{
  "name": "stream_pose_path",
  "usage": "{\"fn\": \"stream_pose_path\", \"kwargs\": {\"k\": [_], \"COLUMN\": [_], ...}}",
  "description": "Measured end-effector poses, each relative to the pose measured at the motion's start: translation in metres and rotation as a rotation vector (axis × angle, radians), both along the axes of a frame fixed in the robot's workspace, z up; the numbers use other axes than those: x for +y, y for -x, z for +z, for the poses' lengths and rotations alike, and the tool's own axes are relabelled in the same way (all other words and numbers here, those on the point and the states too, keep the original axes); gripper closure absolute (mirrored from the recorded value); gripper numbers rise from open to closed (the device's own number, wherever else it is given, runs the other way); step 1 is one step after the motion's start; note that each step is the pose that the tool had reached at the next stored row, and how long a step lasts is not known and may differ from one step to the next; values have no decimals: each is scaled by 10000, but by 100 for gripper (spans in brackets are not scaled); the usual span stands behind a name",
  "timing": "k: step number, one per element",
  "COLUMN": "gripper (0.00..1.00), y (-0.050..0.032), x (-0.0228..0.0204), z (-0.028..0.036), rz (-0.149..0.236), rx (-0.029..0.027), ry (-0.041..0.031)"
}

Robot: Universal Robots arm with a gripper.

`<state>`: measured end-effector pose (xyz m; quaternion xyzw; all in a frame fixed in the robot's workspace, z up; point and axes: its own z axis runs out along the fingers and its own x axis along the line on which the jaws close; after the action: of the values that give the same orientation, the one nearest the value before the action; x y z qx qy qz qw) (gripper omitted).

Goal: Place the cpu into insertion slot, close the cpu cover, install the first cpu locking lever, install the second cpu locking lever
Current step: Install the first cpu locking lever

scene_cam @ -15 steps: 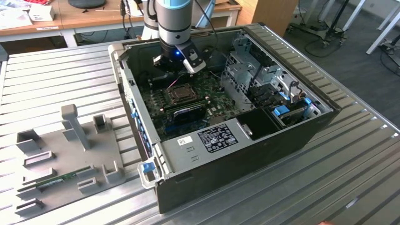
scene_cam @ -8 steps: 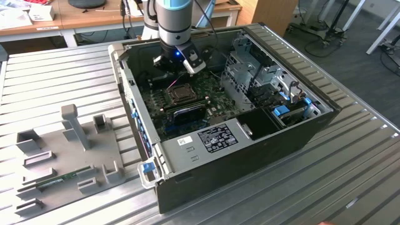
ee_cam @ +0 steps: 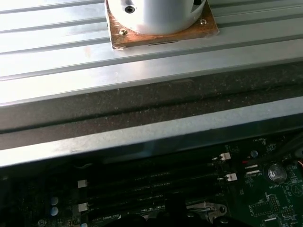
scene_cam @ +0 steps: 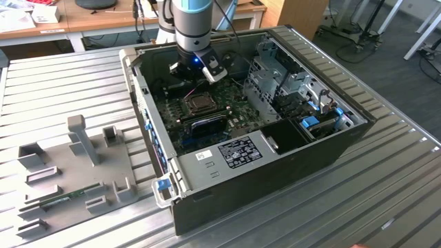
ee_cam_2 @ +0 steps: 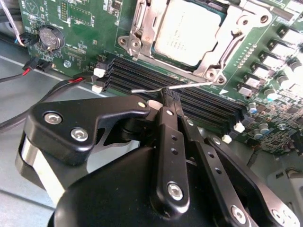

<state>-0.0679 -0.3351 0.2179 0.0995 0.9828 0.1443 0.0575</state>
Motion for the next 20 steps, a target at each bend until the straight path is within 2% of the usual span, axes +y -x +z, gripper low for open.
{"fn": "stream_pose_path", "kwargs": {"k": [6,20], "gripper": [89,89], "y": [-24,-60], "x": [0,-1], "z": [-19,-144], "rz": [0,-1], "rx": [-1,1], "ry": [0,2]}}
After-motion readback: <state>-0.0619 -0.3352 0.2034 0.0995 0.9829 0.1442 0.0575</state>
